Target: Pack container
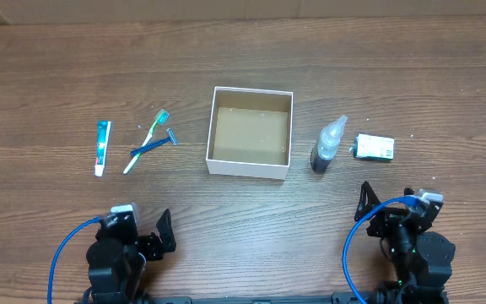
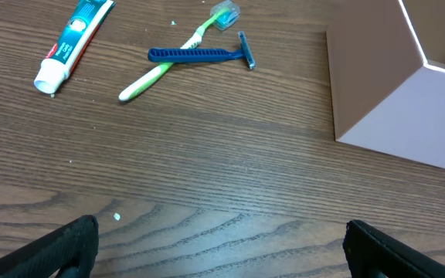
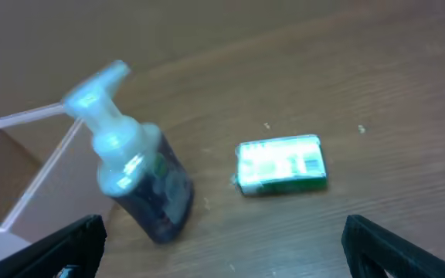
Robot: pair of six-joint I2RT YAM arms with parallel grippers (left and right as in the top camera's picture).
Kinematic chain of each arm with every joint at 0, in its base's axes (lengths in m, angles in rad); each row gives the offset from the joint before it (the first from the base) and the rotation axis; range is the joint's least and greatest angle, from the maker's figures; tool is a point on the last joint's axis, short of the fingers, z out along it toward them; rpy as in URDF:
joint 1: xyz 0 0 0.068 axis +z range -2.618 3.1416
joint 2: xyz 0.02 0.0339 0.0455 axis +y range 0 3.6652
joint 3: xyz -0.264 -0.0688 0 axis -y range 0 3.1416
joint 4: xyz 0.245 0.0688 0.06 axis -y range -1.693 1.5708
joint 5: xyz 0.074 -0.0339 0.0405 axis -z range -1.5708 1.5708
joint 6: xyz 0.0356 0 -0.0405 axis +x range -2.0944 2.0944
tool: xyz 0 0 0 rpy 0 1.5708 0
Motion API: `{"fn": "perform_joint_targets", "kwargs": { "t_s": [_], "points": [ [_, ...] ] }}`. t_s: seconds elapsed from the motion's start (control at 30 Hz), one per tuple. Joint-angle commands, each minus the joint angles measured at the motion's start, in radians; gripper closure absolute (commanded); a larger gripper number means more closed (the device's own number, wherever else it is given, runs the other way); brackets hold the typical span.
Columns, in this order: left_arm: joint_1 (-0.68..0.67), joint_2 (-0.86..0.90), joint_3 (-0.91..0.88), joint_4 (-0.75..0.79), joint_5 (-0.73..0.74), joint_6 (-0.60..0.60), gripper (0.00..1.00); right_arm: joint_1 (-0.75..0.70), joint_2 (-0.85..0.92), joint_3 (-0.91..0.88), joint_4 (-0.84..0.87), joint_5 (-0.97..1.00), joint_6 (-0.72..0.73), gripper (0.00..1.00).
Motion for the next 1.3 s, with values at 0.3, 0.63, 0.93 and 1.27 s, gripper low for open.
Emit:
{"fn": "perform_joint_targets", "kwargs": {
  "t_s": [0.3,0.63,0.93,1.27],
  "points": [
    [-0.002,-0.013,-0.016,0.000,0.000,-0.014,0.00,0.005,0.294,0.465,-0.014,-0.260,-0.010,0.00],
    [-0.002,-0.013,-0.016,0.000,0.000,-0.014,0.00,0.005,1.172,1.078,-0.369,-0.566,-0.030,0.00],
    [-0.002,-0.013,-0.016,0.000,0.000,-0.014,0.00,0.194,1.349,1.078,-0.327,-0.074,0.108,0.04],
    [-0.002,-0.013,-0.016,0.000,0.000,-0.014,0.00,0.352,1.452,1.077,-0.360,0.243,0.347,0.11]
  ]
}}
